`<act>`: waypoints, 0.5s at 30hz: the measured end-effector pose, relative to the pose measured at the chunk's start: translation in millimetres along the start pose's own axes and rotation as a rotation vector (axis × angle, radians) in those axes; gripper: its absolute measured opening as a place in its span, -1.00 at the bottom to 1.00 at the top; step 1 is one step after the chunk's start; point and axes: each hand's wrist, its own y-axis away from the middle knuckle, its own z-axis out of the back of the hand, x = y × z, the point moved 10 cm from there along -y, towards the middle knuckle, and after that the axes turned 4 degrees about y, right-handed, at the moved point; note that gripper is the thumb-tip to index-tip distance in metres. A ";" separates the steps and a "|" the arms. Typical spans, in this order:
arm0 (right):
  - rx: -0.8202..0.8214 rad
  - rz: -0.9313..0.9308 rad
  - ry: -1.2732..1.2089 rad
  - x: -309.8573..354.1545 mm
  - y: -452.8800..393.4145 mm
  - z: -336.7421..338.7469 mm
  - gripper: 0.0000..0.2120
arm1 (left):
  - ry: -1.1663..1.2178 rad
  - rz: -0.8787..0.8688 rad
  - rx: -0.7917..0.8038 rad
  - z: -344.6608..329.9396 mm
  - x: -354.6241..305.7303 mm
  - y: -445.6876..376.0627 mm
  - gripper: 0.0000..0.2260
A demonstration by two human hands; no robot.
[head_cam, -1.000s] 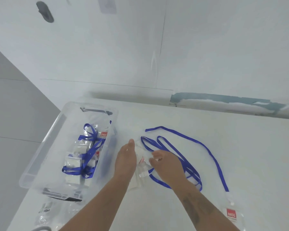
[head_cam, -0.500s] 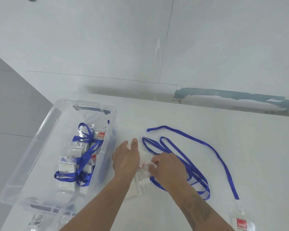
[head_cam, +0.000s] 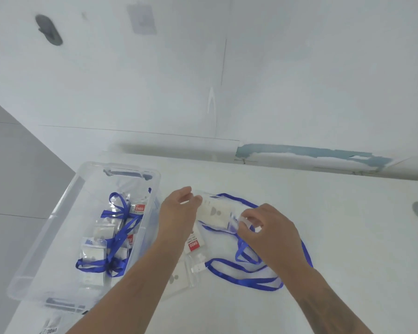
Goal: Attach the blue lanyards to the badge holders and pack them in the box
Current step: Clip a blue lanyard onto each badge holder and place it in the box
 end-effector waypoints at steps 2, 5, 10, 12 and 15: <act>-0.070 0.018 -0.052 0.8 1.0 31.6 -0.93 | 0.105 -0.002 0.064 -2.4 -16.6 8.4 -0.65; -0.153 0.040 -0.178 3.7 8.4 80.1 -0.96 | 0.177 0.068 0.279 -18.4 -41.7 34.4 -0.81; -0.177 -0.012 -0.517 -1.0 19.2 124.0 -0.92 | 0.271 0.073 0.507 -31.4 -79.7 70.3 -0.90; -0.144 -0.074 -0.704 -5.8 23.3 121.9 -0.86 | 0.368 0.090 0.556 -35.0 -90.4 80.7 -0.93; -0.129 -0.132 -0.848 -3.8 34.4 107.9 -0.73 | 0.450 0.111 0.594 -42.9 -101.1 94.0 -0.86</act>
